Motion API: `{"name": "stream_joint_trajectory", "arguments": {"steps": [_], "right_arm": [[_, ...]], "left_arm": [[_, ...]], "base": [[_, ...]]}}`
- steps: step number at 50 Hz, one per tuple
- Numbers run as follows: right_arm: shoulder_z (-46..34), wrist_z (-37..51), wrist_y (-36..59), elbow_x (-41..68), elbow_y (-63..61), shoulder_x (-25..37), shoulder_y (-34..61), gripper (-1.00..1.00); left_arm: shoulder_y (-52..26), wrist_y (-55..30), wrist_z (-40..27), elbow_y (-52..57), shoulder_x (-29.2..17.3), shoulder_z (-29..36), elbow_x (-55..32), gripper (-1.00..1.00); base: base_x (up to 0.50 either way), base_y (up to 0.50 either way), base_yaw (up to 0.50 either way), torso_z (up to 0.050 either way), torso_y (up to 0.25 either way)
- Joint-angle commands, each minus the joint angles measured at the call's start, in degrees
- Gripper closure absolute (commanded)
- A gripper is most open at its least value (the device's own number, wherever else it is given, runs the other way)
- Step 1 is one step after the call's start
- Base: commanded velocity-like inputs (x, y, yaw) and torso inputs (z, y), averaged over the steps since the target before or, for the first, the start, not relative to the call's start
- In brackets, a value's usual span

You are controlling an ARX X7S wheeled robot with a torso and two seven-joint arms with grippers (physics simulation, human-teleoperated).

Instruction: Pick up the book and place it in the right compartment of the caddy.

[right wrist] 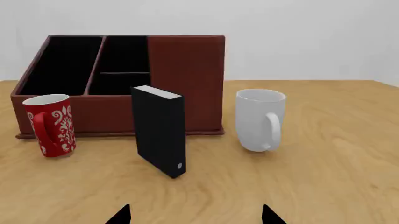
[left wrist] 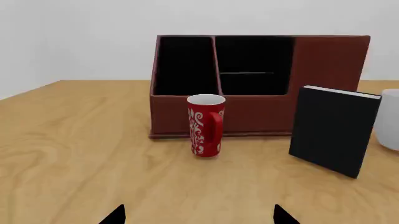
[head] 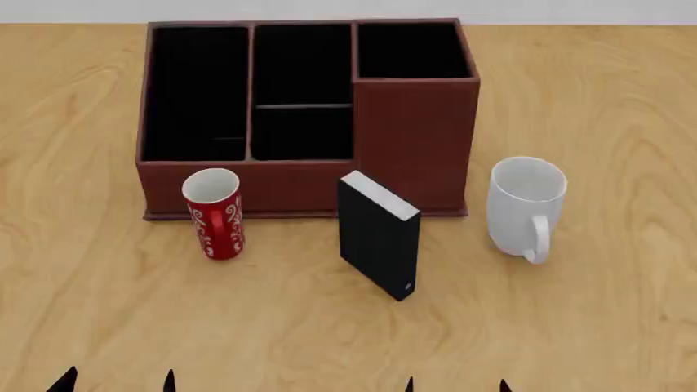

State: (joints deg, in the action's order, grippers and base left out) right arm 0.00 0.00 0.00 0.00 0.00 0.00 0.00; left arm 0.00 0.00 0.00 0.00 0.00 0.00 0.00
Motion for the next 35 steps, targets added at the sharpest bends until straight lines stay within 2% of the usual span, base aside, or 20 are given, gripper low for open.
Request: {"name": "stream_joint_trajectory", "arguments": {"steps": [1,2,4,13,19,23,29,32,35], "right_arm": [[0.00,0.72,0.00,0.54,0.00,0.54,0.00,-1.00],[-0.66,0.52,-0.40,0.79,0.16,0.54,0.04,-1.00],[-1.37,1.36,-0.51,1.26,0.59,1.17,0.34,-1.00],[-4.17,3.24,1.40,-0.51,-1.63,3.53,1.73,-1.00],[-3.78,2.84,9.43,0.60,-11.96,4.89,4.42,-1.00],[-2.89,4.47,15.48,-0.82,-19.56,6.10,7.05,-1.00],[-0.29,3.54,20.63,2.47,-27.31,7.43,9.66,-1.00],[0.22,3.24,21.82,3.42,-29.35,7.97,10.46,-1.00],[0.47,3.32,20.41,3.73,-29.03,8.12,9.58,-1.00]], "left_arm": [[0.00,0.00,-0.64,0.00,-0.57,0.64,-0.56,-1.00],[0.57,3.74,1.12,-0.49,-0.52,0.43,-2.97,-1.00],[0.59,0.51,2.03,1.07,-1.55,1.96,-4.09,-1.00],[0.38,4.57,-0.59,0.65,-3.05,4.45,-1.95,-1.00],[-0.60,-3.57,-1.23,14.62,-4.61,5.00,-1.82,-1.00],[-4.96,-11.37,-0.66,22.50,-5.83,6.08,-1.28,-1.00],[-10.22,-20.85,-0.87,32.17,-6.23,5.52,-2.97,-1.00],[-11.13,-22.23,-1.39,34.21,-6.62,5.94,-2.50,-1.00],[-9.46,-18.76,-2.04,33.50,-8.11,8.25,0.89,-1.00]], "base": [[0.00,0.00,0.00,0.000,0.000],[0.00,0.00,0.00,0.000,0.000],[0.00,0.00,0.00,0.050,0.000],[0.00,0.00,0.00,0.050,0.000],[0.00,0.00,0.00,0.050,0.000],[0.00,0.00,0.00,0.050,0.000],[0.00,0.00,0.00,0.050,0.000],[0.00,0.00,0.00,0.050,0.000],[0.00,0.00,0.00,0.050,0.000]]}}
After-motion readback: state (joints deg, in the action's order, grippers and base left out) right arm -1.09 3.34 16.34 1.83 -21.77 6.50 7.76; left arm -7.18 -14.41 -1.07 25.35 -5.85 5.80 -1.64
